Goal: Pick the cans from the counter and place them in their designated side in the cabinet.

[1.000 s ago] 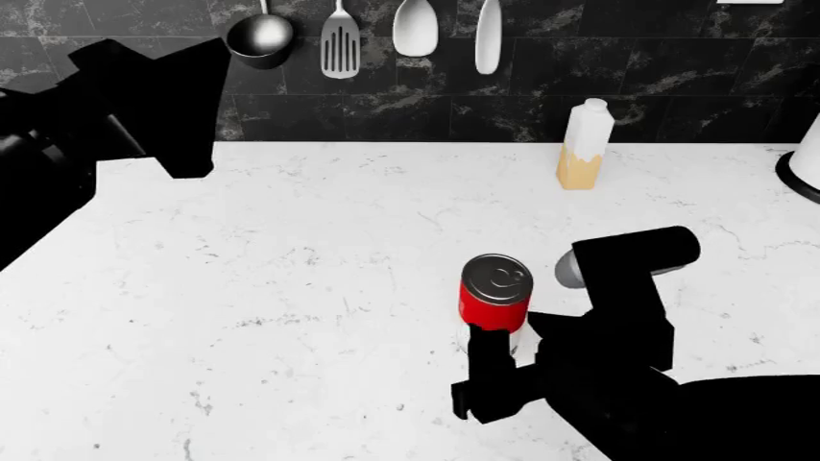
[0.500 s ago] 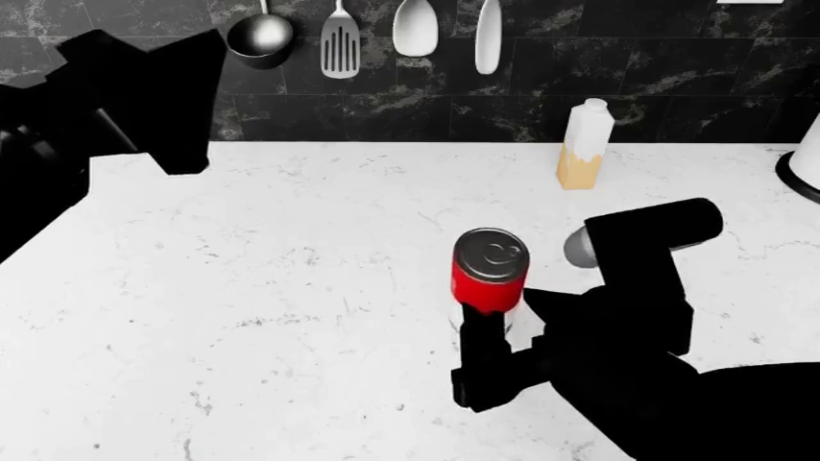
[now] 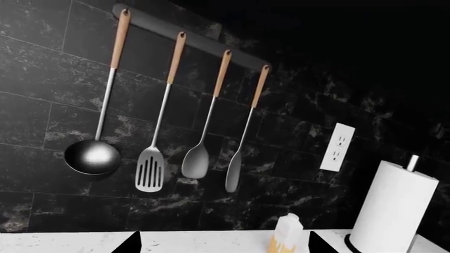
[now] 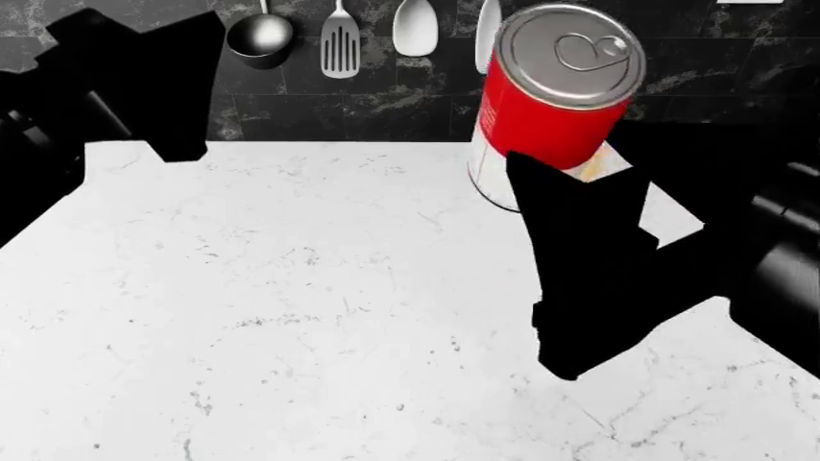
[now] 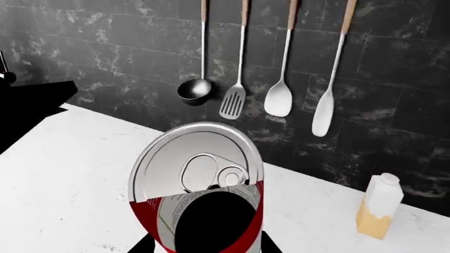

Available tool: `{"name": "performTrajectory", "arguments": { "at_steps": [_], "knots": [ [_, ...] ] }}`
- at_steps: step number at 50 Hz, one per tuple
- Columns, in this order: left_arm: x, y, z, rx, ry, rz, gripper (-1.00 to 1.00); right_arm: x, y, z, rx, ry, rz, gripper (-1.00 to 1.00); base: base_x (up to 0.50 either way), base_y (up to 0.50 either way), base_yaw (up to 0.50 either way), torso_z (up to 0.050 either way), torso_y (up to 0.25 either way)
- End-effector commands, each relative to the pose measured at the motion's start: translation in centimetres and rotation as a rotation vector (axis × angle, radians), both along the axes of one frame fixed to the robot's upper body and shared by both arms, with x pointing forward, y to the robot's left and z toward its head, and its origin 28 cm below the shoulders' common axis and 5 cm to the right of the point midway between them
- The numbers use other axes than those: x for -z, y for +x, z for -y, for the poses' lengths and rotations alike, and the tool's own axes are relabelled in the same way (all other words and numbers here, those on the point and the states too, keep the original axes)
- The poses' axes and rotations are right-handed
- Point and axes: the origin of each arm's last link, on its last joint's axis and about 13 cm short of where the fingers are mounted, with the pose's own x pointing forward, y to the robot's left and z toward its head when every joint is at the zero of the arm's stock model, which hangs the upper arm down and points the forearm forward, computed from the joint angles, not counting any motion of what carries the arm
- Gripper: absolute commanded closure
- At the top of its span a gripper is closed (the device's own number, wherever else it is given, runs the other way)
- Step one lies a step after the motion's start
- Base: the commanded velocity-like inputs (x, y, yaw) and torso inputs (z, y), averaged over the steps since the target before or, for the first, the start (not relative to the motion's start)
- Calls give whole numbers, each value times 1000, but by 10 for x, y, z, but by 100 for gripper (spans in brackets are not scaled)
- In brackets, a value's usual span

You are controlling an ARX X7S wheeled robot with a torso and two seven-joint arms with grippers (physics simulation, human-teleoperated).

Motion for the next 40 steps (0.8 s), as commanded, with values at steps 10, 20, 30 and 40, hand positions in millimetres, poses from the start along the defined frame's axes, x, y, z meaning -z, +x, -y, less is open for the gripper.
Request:
{"name": "performTrajectory", "arguments": {
  "at_steps": [10,20,30,40],
  "knots": [
    [-1,0,1,5,-6,9,-100,-65,-48,4,-94,-20,322,100,0,0,0,0,0],
    [-3,0,2,9,-6,14,-100,-91,-59,4,-113,-46,446,100,0,0,0,0,0],
    [-5,-1,3,14,-12,19,-100,-114,-63,2,-110,-58,544,100,0,0,0,0,0],
    [-6,-2,4,17,-14,21,-100,-148,-47,-5,-60,58,637,100,0,0,0,0,0]
  ]
}}
